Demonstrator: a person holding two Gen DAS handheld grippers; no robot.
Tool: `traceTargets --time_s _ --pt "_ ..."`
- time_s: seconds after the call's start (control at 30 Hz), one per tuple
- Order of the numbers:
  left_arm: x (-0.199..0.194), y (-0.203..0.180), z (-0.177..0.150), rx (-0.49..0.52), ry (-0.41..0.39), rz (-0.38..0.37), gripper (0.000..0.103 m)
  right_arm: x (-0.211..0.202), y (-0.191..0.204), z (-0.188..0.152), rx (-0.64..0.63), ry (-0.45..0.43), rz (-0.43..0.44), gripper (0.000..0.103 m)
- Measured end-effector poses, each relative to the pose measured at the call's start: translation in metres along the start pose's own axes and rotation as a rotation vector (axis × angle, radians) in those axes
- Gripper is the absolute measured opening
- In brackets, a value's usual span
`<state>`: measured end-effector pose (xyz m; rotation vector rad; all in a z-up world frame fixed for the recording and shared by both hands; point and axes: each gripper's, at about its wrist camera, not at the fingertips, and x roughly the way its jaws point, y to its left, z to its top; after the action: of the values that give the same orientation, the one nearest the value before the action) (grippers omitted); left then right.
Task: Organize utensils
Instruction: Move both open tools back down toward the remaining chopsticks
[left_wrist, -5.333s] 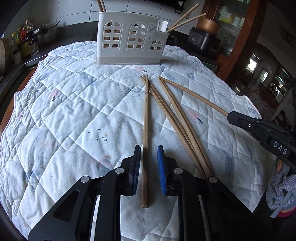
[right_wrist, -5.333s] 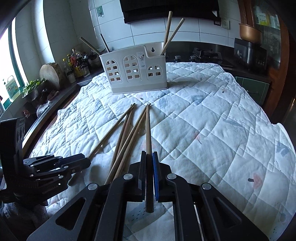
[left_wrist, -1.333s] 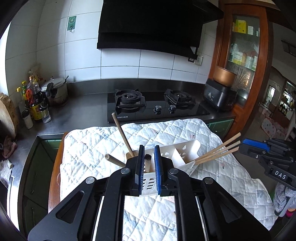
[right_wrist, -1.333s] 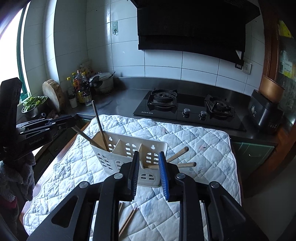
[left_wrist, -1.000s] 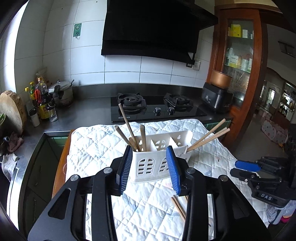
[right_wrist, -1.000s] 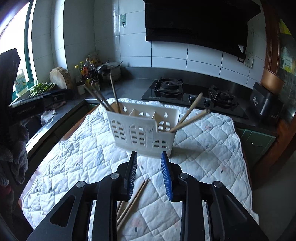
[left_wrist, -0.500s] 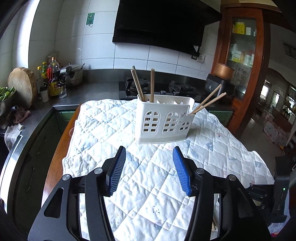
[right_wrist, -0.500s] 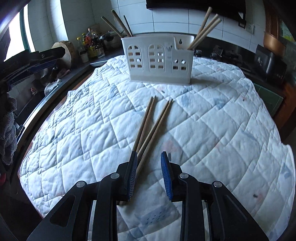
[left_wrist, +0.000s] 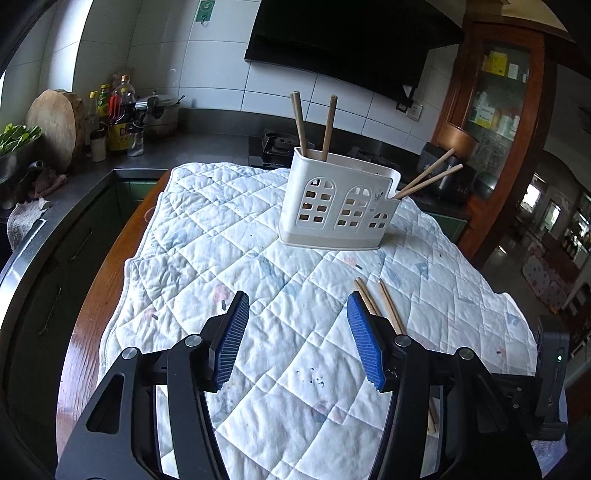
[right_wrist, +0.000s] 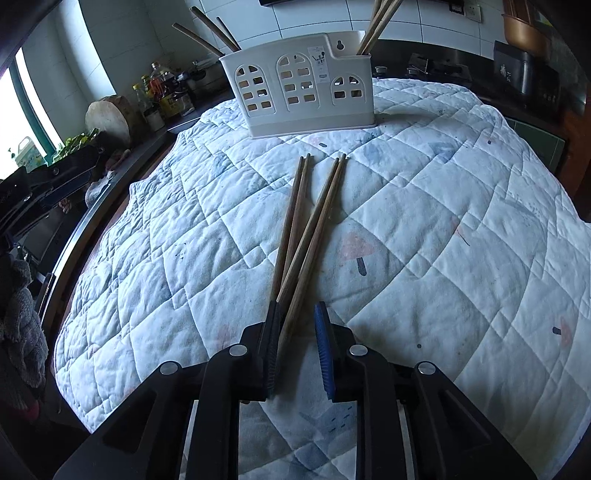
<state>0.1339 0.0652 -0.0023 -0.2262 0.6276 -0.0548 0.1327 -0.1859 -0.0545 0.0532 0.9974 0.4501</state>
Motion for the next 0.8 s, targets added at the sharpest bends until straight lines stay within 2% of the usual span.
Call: traceTargets --time_s 0.37,0.8 --pt "0.008 0.01 -0.013 -0.031 0.031 -0.006 0.056 0.015 0.0 0.002 0.008 0.035 -0.041 0.014" --pt "0.017 -0.003 -0.032 -0.013 0.088 -0.041 0.056 0.015 -0.002 -0.002 -0.012 0.01 -0.084 0.008"
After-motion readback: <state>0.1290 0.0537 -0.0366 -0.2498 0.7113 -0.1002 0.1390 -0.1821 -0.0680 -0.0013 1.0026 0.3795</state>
